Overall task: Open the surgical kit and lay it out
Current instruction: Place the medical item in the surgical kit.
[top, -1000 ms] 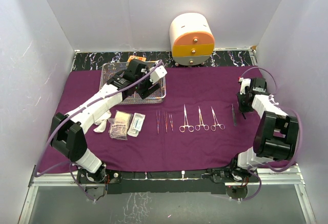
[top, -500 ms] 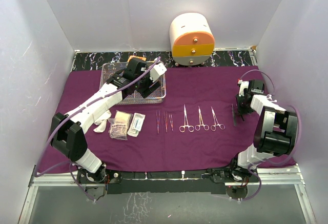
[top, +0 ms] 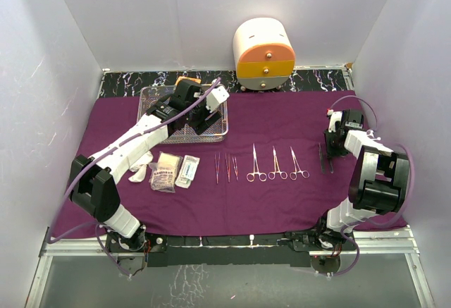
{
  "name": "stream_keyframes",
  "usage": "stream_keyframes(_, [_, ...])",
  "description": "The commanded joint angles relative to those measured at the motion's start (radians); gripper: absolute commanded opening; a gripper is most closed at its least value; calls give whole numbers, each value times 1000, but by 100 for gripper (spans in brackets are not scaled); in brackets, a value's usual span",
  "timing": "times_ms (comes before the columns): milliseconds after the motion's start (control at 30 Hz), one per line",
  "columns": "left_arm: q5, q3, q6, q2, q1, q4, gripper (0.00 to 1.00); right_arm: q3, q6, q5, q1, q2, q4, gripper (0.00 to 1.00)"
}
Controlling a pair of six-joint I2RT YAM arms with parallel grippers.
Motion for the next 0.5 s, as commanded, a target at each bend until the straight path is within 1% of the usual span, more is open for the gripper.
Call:
stream_keyframes(0, [8, 29, -7, -20, 1, -5, 71, -7, 9, 31, -1, 29, 8, 19])
stream_keyframes(233, [7, 14, -11, -27, 11, 0, 71, 28, 12, 25, -1, 15, -17, 23])
stream_keyframes(467, [37, 11, -36, -43, 36, 4, 72, 148, 40, -51, 0, -22, -113, 29])
